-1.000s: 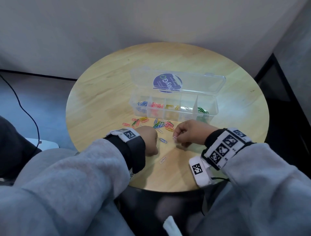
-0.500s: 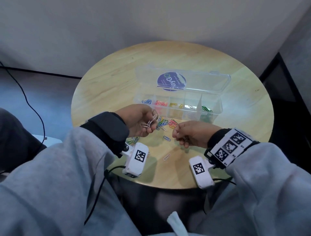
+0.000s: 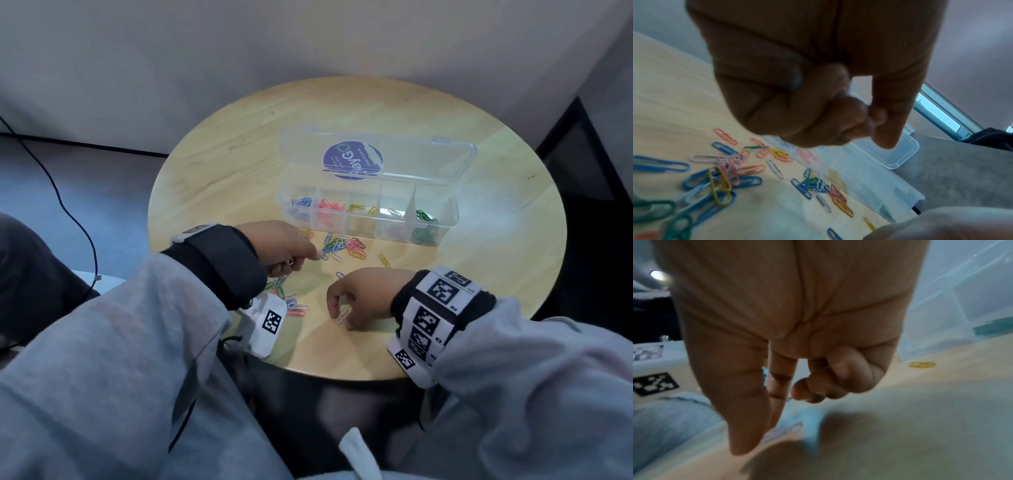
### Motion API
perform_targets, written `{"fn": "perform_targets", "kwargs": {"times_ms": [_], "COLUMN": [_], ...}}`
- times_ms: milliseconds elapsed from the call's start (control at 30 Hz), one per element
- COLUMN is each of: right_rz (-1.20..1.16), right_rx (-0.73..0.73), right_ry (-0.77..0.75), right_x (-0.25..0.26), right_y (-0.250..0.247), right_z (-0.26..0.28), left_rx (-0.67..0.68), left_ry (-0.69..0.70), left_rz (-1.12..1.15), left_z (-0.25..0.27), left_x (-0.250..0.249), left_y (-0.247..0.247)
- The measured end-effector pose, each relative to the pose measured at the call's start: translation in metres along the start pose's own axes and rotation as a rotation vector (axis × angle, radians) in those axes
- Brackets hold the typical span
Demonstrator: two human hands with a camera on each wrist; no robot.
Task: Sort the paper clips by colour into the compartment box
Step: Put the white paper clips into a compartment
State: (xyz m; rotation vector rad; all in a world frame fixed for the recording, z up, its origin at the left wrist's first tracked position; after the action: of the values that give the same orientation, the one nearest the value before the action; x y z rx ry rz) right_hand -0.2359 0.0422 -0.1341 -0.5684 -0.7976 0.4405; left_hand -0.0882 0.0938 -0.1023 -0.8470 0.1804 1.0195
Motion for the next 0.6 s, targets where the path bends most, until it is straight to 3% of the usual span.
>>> {"fn": "perform_targets", "kwargs": {"times_ms": [367,600], "right_rz": [0.183,-0.414], "right_rx": [0.03,-0.008], "right_ry": [0.054,0.046], "right_x": [-0.001,-0.02], "right_y": [0.005,-0.012], "right_z": [-0.007,0.001], "left_rx": [-0.058,-0.106], "left_ry": [0.005,0.016], "left_rz": [0.074,0.002], "left_z": [0.003,0.002], "left_x": [0.001,0.012], "left_y": [-0.003,-0.016]}}
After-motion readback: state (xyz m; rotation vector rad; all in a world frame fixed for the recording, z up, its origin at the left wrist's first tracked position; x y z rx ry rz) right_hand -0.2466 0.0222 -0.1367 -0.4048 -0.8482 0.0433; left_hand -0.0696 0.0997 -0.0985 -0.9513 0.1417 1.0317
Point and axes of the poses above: each hand's wrist, its own z-axis away from the middle knuckle, its own y-axis out of the palm, x = y × z, the point moved 1 cm from there along -z, towards the middle knuckle, and after that the axes turned 14 degrees about -z, right-handed, at the moved point
